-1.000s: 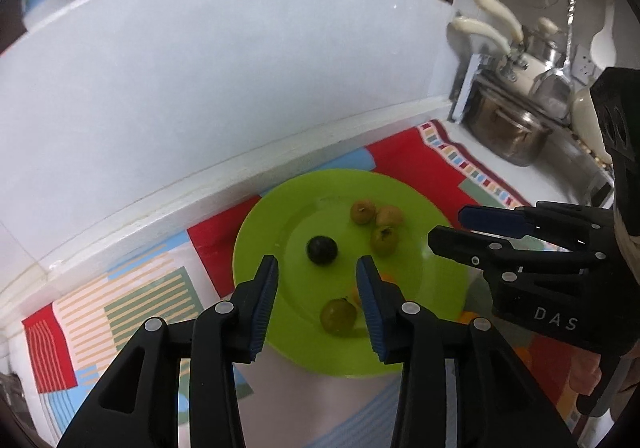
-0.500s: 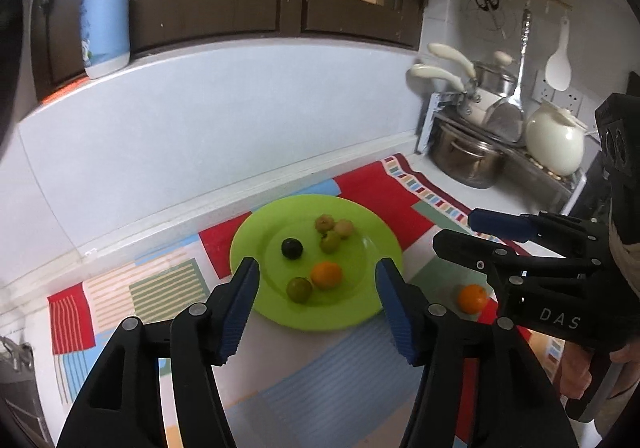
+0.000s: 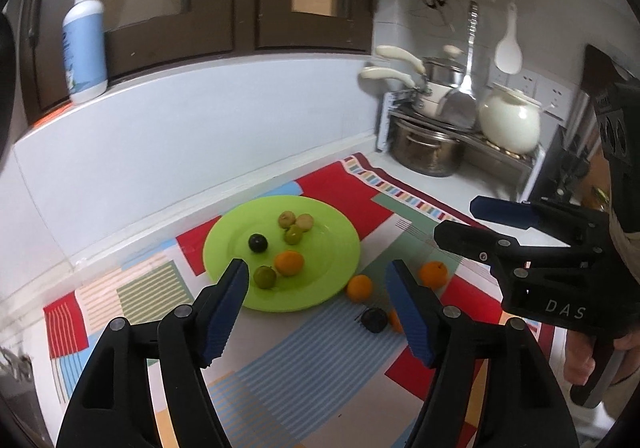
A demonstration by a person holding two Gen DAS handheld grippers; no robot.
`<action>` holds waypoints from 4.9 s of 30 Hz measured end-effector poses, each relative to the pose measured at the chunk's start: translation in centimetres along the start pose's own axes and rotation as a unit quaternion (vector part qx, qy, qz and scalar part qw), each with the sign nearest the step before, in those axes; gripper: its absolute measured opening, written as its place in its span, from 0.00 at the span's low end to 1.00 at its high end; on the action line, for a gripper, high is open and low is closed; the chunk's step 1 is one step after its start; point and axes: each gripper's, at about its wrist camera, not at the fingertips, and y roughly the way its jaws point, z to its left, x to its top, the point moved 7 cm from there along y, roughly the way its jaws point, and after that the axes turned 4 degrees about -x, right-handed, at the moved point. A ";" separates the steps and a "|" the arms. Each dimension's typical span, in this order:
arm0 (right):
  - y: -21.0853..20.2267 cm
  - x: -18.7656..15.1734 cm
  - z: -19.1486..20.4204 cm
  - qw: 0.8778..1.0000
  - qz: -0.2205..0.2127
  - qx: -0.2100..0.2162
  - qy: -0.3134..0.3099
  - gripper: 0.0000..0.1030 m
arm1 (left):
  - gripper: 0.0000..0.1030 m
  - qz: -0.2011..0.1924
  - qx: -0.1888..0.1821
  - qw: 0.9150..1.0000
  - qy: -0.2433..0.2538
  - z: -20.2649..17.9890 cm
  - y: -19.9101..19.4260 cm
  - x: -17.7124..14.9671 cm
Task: Organize fruits
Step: 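Withdraw both tools from the plate toward the remaining plum and oranges, then grasp the second dark plum with the left tool while the right tool grasps a large orange, then carry the plum onto the plate with the left tool while the right tool releases the orange there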
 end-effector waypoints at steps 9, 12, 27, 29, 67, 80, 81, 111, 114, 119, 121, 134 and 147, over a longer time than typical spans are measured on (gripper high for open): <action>-1.1 -2.0 -0.6 1.000 -0.009 -0.022 0.000 0.55 | 0.70 -0.032 -0.017 0.998 0.060 -1.4 -0.1 -0.4; -1.3 -2.4 -0.6 1.000 -0.012 -0.026 -0.005 0.54 | 0.70 -0.035 -0.027 0.996 0.078 -1.8 0.2 -0.6; 0.7 -5.1 -1.0 0.998 0.018 -0.041 -0.040 0.54 | 0.70 -0.018 -0.088 0.982 0.164 -4.1 3.4 -2.8; 1.3 -5.6 -1.0 0.998 0.027 -0.038 -0.046 0.54 | 0.70 -0.008 -0.097 0.980 0.173 -4.4 4.2 -3.3; 9.4 -11.3 -1.6 0.987 0.141 0.035 -0.066 0.44 | 0.37 0.125 -0.178 0.953 0.210 -5.4 13.5 -8.4; 9.0 -11.2 -2.0 0.990 0.134 0.032 -0.032 0.42 | 0.30 0.135 -0.169 0.964 0.154 -4.9 13.3 -8.0; 8.8 -11.1 -2.0 0.991 0.130 0.032 -0.028 0.42 | 0.30 0.132 -0.167 0.966 0.146 -4.8 13.1 -7.8; 3.9 -5.6 -0.7 0.998 0.045 0.041 -0.004 0.42 | 0.30 0.042 -0.063 0.995 0.072 -2.7 5.2 -3.3; 3.5 -5.0 -0.4 0.998 0.037 0.043 -0.006 0.42 | 0.30 0.035 -0.051 0.996 0.060 -2.1 4.7 -2.9; 3.0 -3.9 0.2 0.999 0.022 0.044 -0.012 0.42 | 0.30 0.023 -0.033 0.998 0.044 -1.1 4.0 -2.1; 3.0 -3.4 0.5 0.999 0.017 0.047 -0.012 0.42 | 0.30 0.018 -0.030 0.999 0.037 -0.7 3.8 -1.6; 4.8 -0.1 2.0 0.998 0.004 0.058 -0.010 0.42 | 0.30 -0.003 0.010 1.000 0.016 2.4 3.7 0.5; 9.1 2.2 2.3 0.998 0.016 0.055 -0.006 0.42 | 0.30 0.006 0.025 1.000 -0.001 5.5 6.8 1.7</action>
